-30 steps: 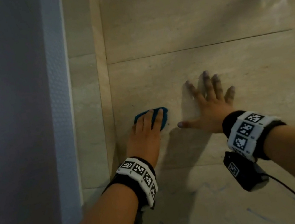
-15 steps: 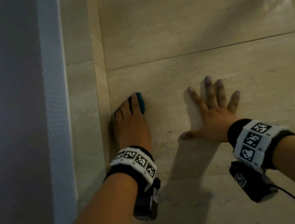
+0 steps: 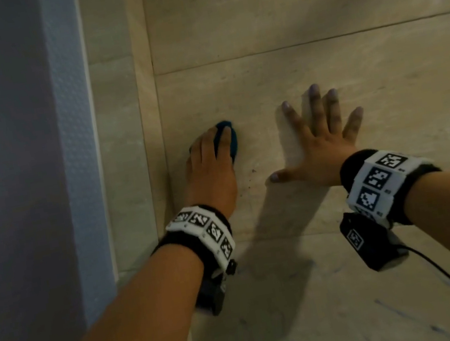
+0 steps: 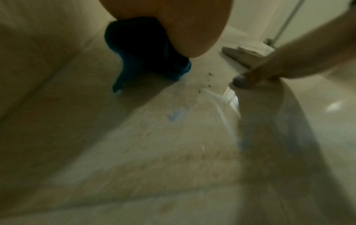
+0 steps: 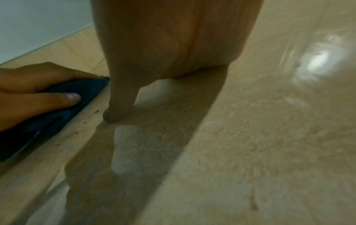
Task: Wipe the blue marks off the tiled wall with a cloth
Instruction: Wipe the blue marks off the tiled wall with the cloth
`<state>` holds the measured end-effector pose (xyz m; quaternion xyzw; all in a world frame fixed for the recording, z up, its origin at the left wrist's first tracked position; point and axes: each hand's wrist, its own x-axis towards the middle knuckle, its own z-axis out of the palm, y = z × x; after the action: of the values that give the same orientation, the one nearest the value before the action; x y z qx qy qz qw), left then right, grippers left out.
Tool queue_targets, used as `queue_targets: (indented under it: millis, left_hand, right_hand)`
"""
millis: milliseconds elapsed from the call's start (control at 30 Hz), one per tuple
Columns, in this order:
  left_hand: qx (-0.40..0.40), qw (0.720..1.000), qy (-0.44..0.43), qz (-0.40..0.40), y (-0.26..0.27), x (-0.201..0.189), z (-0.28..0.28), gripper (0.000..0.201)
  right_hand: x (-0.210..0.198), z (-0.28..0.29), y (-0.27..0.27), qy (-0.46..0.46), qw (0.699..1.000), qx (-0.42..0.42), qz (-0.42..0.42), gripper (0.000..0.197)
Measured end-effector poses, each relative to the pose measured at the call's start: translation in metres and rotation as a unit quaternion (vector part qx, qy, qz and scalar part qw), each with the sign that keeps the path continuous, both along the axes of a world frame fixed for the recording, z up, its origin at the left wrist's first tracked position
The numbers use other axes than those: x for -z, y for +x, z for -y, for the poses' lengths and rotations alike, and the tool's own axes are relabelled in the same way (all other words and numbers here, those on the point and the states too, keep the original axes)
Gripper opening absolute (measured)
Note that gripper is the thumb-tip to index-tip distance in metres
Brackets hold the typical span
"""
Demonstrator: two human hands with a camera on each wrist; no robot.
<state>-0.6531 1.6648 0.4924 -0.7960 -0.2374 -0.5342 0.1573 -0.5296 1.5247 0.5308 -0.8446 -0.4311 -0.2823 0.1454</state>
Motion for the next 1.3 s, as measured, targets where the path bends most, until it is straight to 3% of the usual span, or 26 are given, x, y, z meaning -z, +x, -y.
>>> queue_targets:
  millis: [133, 367, 433, 533, 733, 1000, 1100, 1300]
  left_hand:
    - [0.011, 1.0, -0.019, 0.003, 0.007, 0.004, 0.001, 0.058]
    - [0.013, 0.996, 0.052, -0.069, 0.018, 0.07, -0.002, 0.084]
    - [0.016, 0.995, 0.043, -0.084, 0.014, 0.07, 0.004, 0.091]
    - [0.019, 0.993, 0.007, -0.112, 0.008, 0.056, 0.007, 0.079]
    - [0.031, 0.999, -0.013, -0.027, 0.014, 0.02, 0.011, 0.069]
    - [0.042, 0.998, 0.008, -0.053, 0.006, 0.047, 0.016, 0.074]
    - [0.019, 0.995, -0.01, -0.098, 0.003, 0.051, 0.015, 0.075]
    - [0.032, 0.996, -0.023, -0.082, 0.009, 0.058, 0.018, 0.08]
  right_hand:
    - [0.001, 0.0, 0.001, 0.002, 1.0, 0.001, 0.003, 0.127]
    - [0.003, 0.0, 0.004, 0.004, 1.0, -0.002, 0.011, 0.127]
    - [0.002, 0.0, 0.004, 0.004, 1.0, -0.002, 0.011, 0.124]
    - [0.002, 0.0, 0.004, 0.005, 1.0, -0.006, 0.014, 0.123]
    - [0.003, -0.002, 0.005, 0.013, 1.0, 0.0, 0.017, 0.127]
    - [0.006, 0.009, 0.001, 0.008, 0.999, -0.024, 0.024, 0.128]
    - [0.018, 0.024, 0.003, 0.003, 0.999, -0.026, 0.046, 0.132]
    - [0.033, 0.026, 0.009, -0.014, 1.0, 0.005, -0.012, 0.14]
